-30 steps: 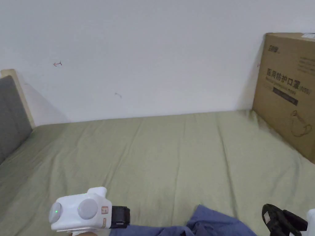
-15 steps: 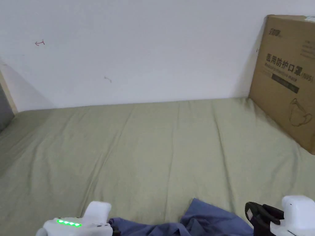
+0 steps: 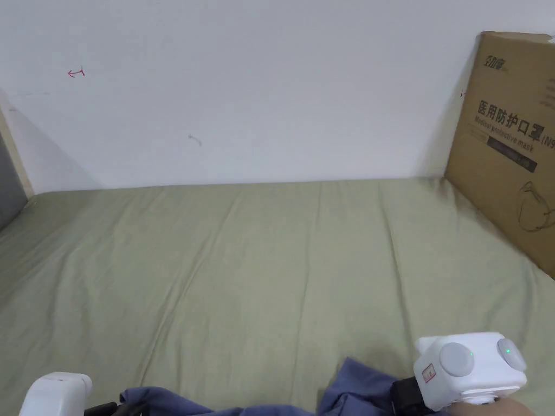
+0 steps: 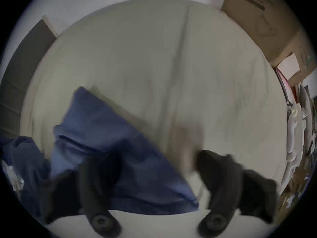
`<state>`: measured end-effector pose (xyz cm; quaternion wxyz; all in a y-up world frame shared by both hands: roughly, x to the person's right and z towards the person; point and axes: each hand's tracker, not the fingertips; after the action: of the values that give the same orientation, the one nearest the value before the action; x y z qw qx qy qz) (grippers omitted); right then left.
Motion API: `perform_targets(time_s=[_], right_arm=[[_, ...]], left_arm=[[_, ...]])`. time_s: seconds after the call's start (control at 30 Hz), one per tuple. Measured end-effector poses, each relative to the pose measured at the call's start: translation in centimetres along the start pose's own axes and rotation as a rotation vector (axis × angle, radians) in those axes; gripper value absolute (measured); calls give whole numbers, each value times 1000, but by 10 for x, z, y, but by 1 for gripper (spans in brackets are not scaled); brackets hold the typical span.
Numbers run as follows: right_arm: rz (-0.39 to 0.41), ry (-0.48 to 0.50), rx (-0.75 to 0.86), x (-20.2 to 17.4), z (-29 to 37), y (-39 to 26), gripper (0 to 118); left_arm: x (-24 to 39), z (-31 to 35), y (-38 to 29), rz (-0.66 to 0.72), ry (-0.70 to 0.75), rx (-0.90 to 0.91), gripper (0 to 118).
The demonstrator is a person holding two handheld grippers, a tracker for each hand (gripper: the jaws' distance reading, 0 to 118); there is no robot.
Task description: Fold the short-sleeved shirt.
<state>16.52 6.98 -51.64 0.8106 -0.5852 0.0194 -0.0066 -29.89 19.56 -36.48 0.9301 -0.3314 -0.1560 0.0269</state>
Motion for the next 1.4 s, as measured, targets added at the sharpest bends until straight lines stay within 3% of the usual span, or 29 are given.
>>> perform_targets(time_s=[0.03, 0.07, 0.1, 0.17, 0.23, 0.47, 0.63, 0.9, 1.03, 1.4], right_arm=[[-2, 49, 15, 0, 8, -1, 47], [5, 54, 28, 3, 16, -3, 0], [-2, 104, 32, 8, 28, -5, 0], [-20, 91, 123, 17, 62, -14, 0], [-45, 187, 233, 31, 106, -21, 0], [-42, 127, 493, 63, 258, -33, 0], [-117, 169, 638, 72, 344, -33, 0], [-44, 102, 794, 42, 419, 30, 0], [-51, 85, 836, 33, 434, 81, 0], [-1, -105, 1076, 6, 462, 184, 0]], left_arm=[[-2, 0, -2, 14, -1, 3, 4], [-3, 0, -2, 27, -2, -2, 4], [-4, 1, -2, 50, 12, -11, 4], [-7, 9, 0, 78, 9, 18, 4], [-6, 25, 10, 68, 11, 51, 4], [-21, 95, 73, 33, 97, 214, 4], [-26, 138, 130, -9, 113, 332, 4], [-29, 139, 213, -34, 159, 388, 4], [-34, 122, 254, -35, 202, 411, 4], [-51, 71, 332, 18, 252, 541, 4]])
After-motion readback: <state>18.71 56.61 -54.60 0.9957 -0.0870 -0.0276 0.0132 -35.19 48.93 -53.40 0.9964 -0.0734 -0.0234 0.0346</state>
